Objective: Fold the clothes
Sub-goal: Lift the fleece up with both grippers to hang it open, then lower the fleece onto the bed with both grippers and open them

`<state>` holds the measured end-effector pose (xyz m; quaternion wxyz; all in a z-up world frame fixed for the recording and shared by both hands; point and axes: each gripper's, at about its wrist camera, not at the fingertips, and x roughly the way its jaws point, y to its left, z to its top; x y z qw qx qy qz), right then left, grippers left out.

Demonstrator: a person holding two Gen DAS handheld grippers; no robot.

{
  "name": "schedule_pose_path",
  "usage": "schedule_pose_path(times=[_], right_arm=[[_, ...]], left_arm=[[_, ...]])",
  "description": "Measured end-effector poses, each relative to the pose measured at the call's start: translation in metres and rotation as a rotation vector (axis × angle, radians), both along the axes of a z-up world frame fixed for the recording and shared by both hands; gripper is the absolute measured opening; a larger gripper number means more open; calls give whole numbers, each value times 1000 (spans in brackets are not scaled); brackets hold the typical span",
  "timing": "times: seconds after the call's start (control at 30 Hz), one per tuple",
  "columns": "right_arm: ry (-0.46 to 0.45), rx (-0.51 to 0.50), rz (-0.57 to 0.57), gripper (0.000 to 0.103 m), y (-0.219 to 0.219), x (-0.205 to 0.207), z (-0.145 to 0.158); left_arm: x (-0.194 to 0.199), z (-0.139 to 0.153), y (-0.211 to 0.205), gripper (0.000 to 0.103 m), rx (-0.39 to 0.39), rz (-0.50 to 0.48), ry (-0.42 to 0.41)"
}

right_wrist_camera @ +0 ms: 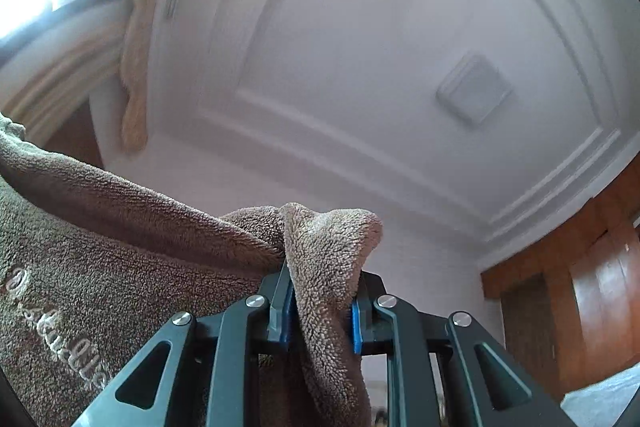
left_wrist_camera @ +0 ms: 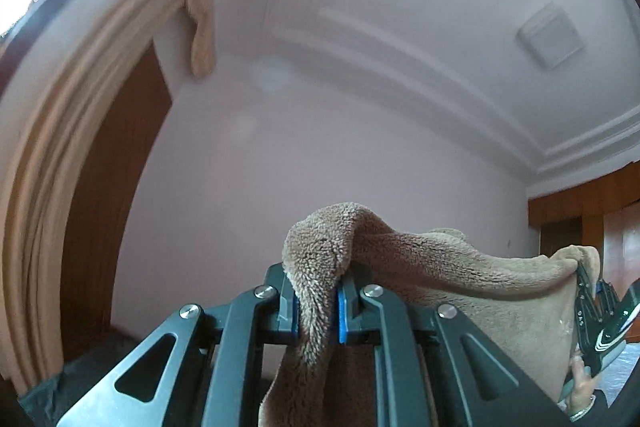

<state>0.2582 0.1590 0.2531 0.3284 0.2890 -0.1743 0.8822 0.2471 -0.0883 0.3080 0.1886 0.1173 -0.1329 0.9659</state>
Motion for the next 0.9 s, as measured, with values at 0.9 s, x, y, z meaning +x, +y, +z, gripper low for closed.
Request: schedule_pose_path(times=[0.9], right_arm=[[-1015,-355,56,31,77,-354,-206]], left_arm=[[-344,-268,88,24,-326,34,-976]])
